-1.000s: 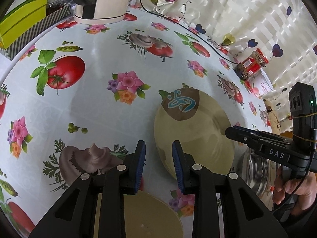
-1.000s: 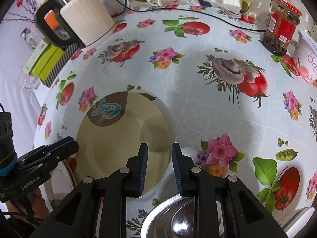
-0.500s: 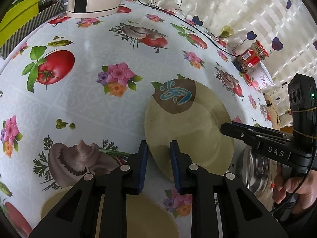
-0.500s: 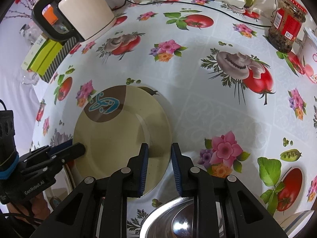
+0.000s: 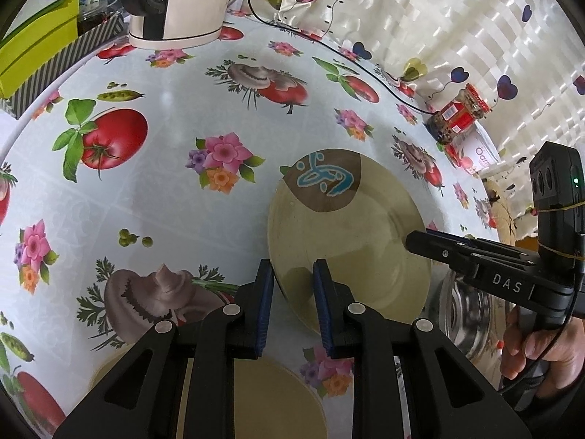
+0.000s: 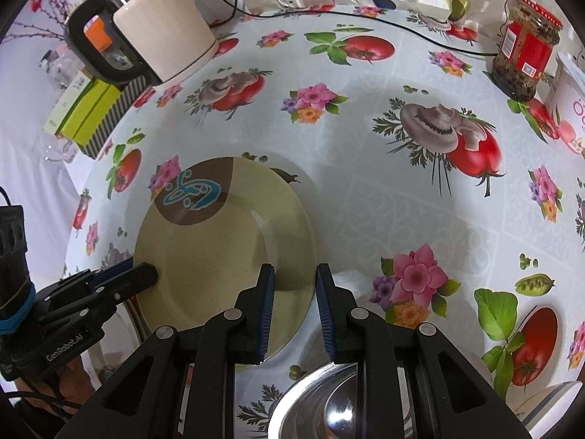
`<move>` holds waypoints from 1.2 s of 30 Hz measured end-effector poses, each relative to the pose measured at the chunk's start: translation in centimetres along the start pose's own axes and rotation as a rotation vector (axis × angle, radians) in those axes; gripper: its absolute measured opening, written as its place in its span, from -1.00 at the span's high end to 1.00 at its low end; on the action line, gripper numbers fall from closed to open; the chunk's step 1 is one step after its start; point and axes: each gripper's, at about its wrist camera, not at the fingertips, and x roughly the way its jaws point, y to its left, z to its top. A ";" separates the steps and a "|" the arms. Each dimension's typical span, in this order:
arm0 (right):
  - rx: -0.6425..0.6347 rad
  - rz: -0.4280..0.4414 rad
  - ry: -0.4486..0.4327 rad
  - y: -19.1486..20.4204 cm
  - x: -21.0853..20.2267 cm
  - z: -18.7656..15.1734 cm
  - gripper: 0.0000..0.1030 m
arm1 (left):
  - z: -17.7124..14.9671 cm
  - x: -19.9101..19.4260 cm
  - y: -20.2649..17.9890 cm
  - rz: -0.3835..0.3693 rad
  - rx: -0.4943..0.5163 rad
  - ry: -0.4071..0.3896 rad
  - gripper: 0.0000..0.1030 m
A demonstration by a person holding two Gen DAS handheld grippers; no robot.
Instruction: Organize plates and bowls
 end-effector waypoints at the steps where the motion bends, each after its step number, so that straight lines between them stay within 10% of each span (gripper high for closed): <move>1: -0.001 0.001 -0.002 0.1 -0.1 0.0 0.57 | 0.0 -0.1 0.0 0.001 0.000 -0.003 0.55; 36: -0.071 0.042 -0.045 7.6 -3.3 -4.2 0.57 | -5.5 -8.2 3.6 0.056 -0.034 -0.086 0.55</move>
